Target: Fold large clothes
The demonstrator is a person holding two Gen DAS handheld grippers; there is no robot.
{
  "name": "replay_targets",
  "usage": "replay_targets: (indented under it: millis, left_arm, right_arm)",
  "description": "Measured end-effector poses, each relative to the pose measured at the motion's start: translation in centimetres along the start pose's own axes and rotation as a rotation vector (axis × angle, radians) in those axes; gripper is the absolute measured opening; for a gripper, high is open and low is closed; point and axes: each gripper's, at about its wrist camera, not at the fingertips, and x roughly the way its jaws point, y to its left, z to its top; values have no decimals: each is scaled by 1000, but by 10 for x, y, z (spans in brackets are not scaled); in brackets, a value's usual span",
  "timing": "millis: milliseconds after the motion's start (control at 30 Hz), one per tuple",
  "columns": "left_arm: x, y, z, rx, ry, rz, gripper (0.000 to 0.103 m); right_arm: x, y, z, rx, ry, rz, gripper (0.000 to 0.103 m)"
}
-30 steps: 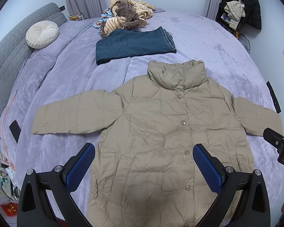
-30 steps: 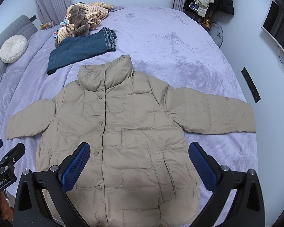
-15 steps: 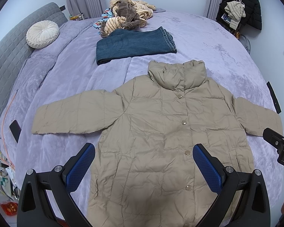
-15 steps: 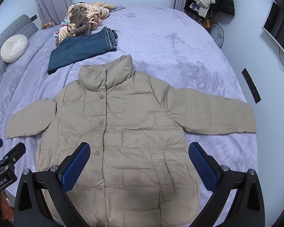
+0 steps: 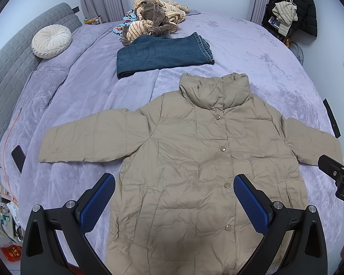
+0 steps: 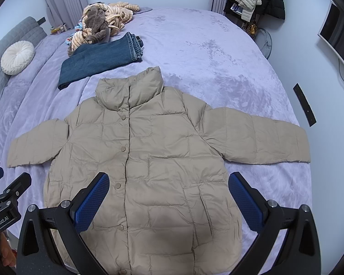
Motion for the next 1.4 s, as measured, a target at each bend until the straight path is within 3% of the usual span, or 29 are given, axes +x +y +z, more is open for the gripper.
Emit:
replay_targets:
  millis: [500, 700, 900, 1200, 1400]
  left_arm:
    - [10, 12, -3, -35, 25, -26, 103]
    - [32, 41, -5, -104, 65, -56, 103]
    - [71, 95, -17, -203, 95, -118, 103]
    - [156, 218, -42, -462, 97, -215, 103]
    - [227, 296, -47, -666, 62, -298, 103]
  right_arm:
    - [2, 1, 1, 2, 6, -3, 103]
    - [14, 5, -6, 4, 32, -9, 103]
    - [35, 20, -10, 53, 66, 47, 103]
    - [79, 74, -16, 87, 81, 187, 103]
    - [135, 139, -30, -48, 237, 220, 103]
